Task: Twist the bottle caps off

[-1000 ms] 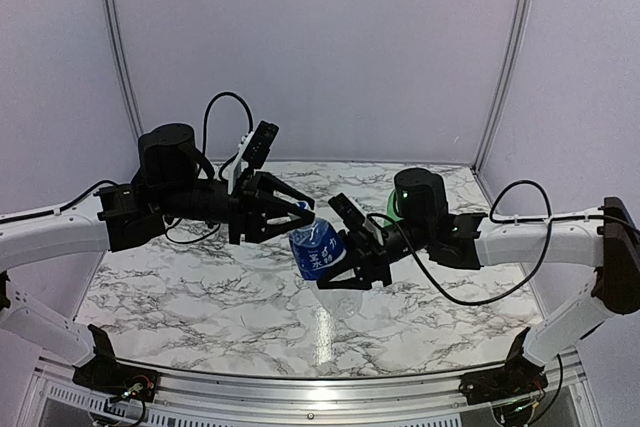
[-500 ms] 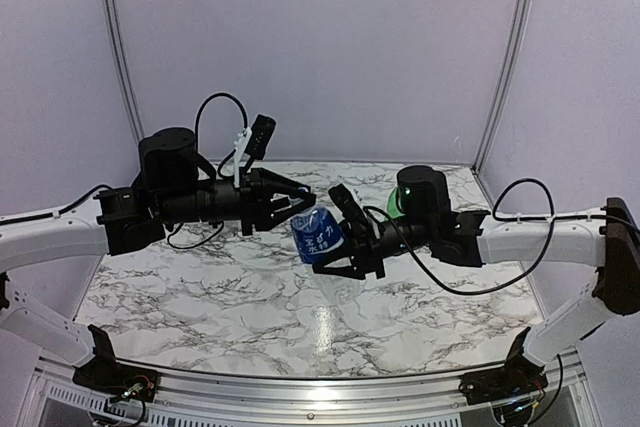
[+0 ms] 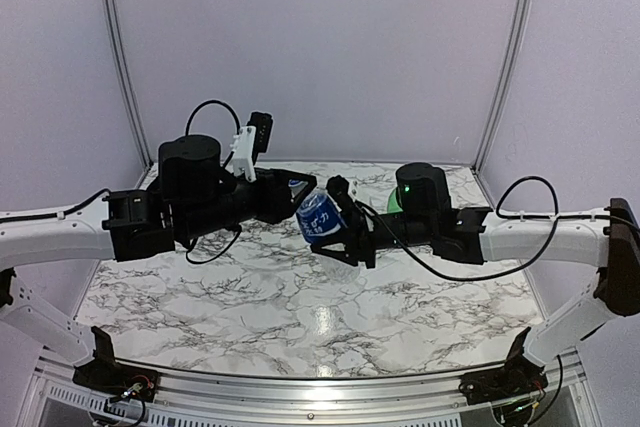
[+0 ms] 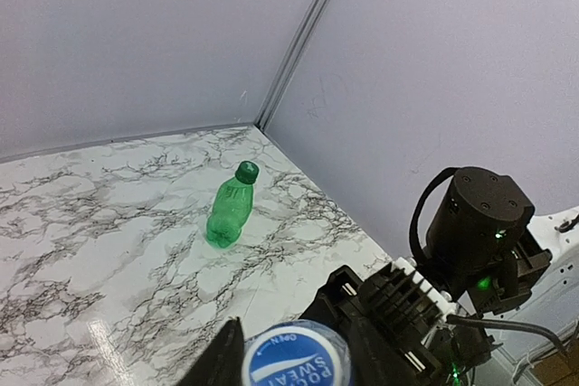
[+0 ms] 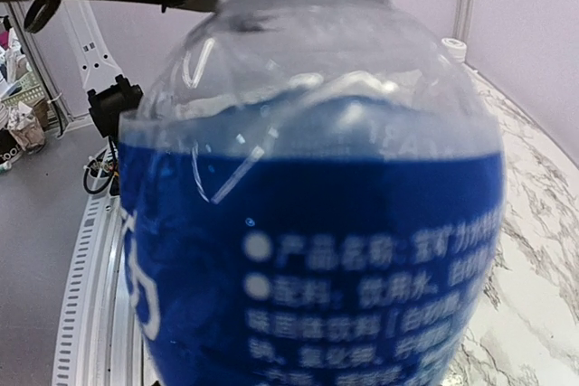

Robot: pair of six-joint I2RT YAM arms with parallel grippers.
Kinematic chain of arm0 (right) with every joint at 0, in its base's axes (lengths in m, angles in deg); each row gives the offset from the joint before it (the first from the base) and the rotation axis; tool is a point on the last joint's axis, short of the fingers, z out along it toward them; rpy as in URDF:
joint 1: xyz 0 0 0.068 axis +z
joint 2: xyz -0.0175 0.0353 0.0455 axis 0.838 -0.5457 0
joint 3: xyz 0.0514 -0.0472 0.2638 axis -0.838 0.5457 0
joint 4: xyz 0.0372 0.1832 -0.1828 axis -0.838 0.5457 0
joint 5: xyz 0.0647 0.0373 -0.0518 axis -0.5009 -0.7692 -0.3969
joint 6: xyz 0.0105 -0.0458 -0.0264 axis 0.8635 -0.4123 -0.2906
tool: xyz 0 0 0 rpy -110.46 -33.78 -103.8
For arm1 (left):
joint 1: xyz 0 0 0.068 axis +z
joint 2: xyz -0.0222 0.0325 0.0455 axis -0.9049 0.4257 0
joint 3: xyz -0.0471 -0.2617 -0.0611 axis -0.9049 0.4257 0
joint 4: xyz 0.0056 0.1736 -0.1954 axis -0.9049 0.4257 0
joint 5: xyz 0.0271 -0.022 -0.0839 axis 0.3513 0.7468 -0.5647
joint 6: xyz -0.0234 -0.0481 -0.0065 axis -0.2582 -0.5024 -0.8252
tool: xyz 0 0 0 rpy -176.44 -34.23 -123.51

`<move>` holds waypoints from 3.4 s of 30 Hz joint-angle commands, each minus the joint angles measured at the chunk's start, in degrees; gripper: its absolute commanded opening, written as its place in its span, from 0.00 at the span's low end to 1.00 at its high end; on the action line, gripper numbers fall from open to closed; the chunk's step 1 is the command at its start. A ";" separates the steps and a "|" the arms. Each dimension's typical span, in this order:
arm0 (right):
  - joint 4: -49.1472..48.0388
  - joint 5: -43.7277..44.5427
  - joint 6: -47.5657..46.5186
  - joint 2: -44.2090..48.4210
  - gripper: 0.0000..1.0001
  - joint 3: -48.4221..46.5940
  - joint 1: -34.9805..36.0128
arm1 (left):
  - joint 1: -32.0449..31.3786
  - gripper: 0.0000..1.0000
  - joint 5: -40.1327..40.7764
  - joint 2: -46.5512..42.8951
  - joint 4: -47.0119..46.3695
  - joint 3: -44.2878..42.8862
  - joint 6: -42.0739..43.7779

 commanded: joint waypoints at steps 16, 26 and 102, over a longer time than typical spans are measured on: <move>-1.25 -30.06 0.41 -0.82 0.35 -1.28 -1.36 | 7.69 0.80 -39.40 -9.63 -1.89 2.32 20.14; -2.47 -36.46 1.94 -2.17 0.36 -2.09 -1.11 | 7.81 0.65 -50.62 -2.66 -2.10 -2.73 22.80; 1.76 -38.71 -0.91 -3.41 0.38 -5.23 -1.31 | 8.16 0.75 -50.85 -3.47 -3.53 -2.64 23.76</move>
